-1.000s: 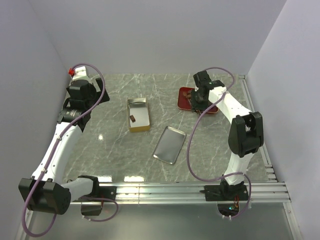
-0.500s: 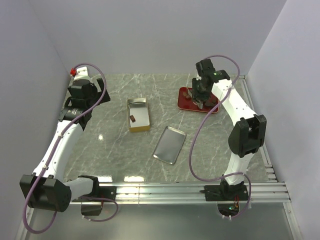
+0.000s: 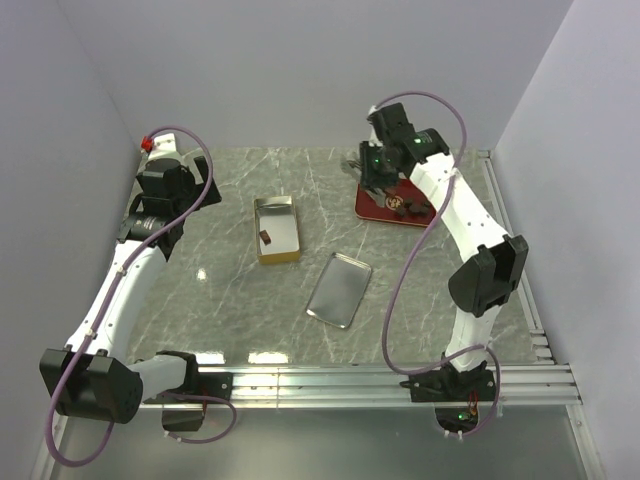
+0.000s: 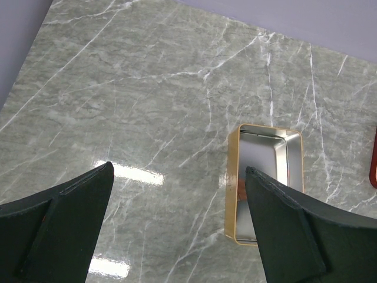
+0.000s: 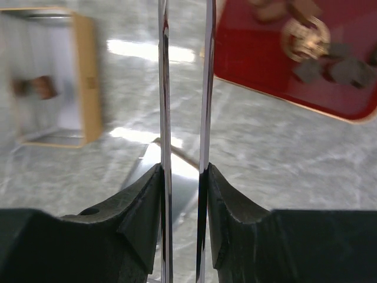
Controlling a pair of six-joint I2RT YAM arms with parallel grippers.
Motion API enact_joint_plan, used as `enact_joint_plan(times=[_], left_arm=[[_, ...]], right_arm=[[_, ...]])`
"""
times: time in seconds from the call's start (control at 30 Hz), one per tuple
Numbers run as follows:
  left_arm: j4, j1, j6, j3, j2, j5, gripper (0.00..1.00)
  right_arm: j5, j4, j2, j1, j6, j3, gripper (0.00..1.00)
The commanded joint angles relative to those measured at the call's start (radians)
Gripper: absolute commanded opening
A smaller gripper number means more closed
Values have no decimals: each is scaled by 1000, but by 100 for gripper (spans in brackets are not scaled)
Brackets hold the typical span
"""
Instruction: Pack the chocolate
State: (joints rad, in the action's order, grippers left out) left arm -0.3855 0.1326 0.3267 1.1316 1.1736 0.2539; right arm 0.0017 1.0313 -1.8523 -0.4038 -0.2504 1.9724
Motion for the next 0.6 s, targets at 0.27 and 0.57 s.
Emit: enact_joint_plan(times=[0.27,0.57], left_arm=[[23,2,-3,13,-17,-19,99],[22,2,6,3,-31,-24,99]], right_arm=[[-144,-16,-107,-254,-67,144,38],[-128,-13,-110,-313,-67,128,38]])
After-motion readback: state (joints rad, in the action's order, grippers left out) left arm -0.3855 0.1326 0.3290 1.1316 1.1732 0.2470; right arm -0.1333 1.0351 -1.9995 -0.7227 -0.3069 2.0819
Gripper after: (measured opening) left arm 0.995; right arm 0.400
